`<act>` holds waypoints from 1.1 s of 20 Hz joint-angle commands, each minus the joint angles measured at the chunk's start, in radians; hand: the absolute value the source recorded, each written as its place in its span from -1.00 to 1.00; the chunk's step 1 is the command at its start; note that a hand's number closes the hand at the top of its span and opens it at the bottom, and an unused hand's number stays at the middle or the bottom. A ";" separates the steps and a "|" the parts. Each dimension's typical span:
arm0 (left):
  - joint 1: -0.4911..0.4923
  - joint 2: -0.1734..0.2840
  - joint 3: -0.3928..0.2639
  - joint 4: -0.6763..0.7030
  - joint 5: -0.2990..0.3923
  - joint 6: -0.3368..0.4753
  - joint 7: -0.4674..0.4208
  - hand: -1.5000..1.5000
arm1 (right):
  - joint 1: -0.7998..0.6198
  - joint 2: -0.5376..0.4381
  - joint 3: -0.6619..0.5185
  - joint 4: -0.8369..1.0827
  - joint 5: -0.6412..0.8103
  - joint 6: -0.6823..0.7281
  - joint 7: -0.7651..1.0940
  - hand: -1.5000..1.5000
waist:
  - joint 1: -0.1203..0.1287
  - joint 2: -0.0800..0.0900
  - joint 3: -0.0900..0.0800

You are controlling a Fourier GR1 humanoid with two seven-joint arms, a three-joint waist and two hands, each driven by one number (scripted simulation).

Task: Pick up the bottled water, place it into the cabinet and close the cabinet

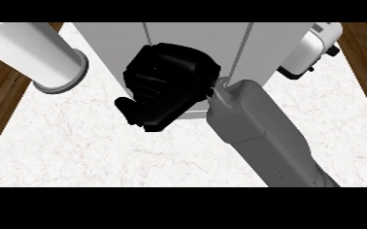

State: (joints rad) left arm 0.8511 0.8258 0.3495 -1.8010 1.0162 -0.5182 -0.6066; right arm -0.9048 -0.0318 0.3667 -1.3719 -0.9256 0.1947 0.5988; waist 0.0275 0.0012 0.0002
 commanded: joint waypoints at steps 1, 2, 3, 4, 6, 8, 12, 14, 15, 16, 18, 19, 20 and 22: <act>-0.022 -0.021 0.036 0.004 0.007 -0.048 0.017 -1.00 | -0.009 0.000 -0.062 0.113 0.045 0.034 -0.059 1.00 | -0.007 0.001 0.000; -0.054 -0.043 0.000 0.022 -0.030 -0.051 0.017 -1.00 | -0.019 -0.026 -0.099 0.134 0.023 0.072 -0.055 1.00 | -0.011 0.002 0.000; -0.030 -0.011 0.036 -0.026 0.036 -0.026 0.054 -1.00 | -0.015 -0.037 -0.119 0.176 0.061 0.058 -0.103 1.00 | -0.006 0.004 0.001; -0.005 -0.056 0.028 -0.021 -0.018 -0.053 0.033 -1.00 | -0.007 -0.070 -0.138 0.189 0.053 0.122 -0.107 1.00 | -0.002 0.002 0.000; -0.055 -0.044 0.038 0.027 -0.004 -0.060 0.057 -1.00 | -0.073 -0.062 -0.154 0.243 0.095 0.164 -0.159 1.00 | -0.003 0.005 0.000; -0.063 -0.069 0.029 0.024 -0.016 -0.067 0.065 -1.00 | -0.094 -0.045 -0.143 0.258 0.153 0.158 -0.200 1.00 | -0.005 0.003 -0.001; -0.078 -0.051 0.051 0.034 0.000 -0.071 0.107 -1.00 | -0.151 -0.043 -0.169 0.282 0.208 0.120 -0.234 1.00 | -0.008 0.005 -0.001; -0.053 -0.102 0.051 -0.015 -0.019 -0.063 0.092 -1.00 | -0.120 -0.030 -0.169 0.263 0.243 0.108 -0.291 1.00 | -0.004 0.001 0.000; -0.063 -0.088 0.044 0.007 -0.030 -0.070 0.103 -1.00 | -0.162 -0.052 -0.201 0.313 0.241 0.131 -0.302 -1.00 | 0.003 0.006 -0.001; -0.035 -0.088 0.066 -0.024 -0.013 -0.079 0.103 -1.00 | -0.150 -0.049 -0.203 0.321 0.264 0.132 -0.344 -1.00 | 0.014 0.006 0.000; -0.060 -0.107 0.035 -0.029 -0.039 -0.054 0.109 -1.00 | -0.182 -0.069 -0.226 0.293 0.270 0.090 -0.335 -1.00 | -0.001 0.004 0.000; -0.062 -0.114 0.025 -0.024 -0.037 -0.049 0.117 -1.00 | -0.186 -0.051 -0.208 0.302 0.302 0.071 -0.353 -1.00 | 0.001 0.005 -0.001; -0.056 -0.092 0.055 -0.006 -0.012 -0.081 0.119 -1.00 | -0.210 -0.061 -0.220 0.304 0.298 0.064 -0.339 -1.00 | 0.005 0.004 -0.001; -0.074 -0.106 0.038 -0.040 -0.041 -0.045 0.124 -1.00 | -0.212 -0.072 -0.227 0.305 0.312 0.045 -0.348 -1.00 | -0.001 0.005 -0.001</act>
State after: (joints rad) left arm 0.7906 0.7276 0.3910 -1.8237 0.9862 -0.5707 -0.4880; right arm -0.9936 -0.0139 0.2822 -1.1271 -0.6751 0.3438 0.3208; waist 0.0359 -0.0027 -0.0101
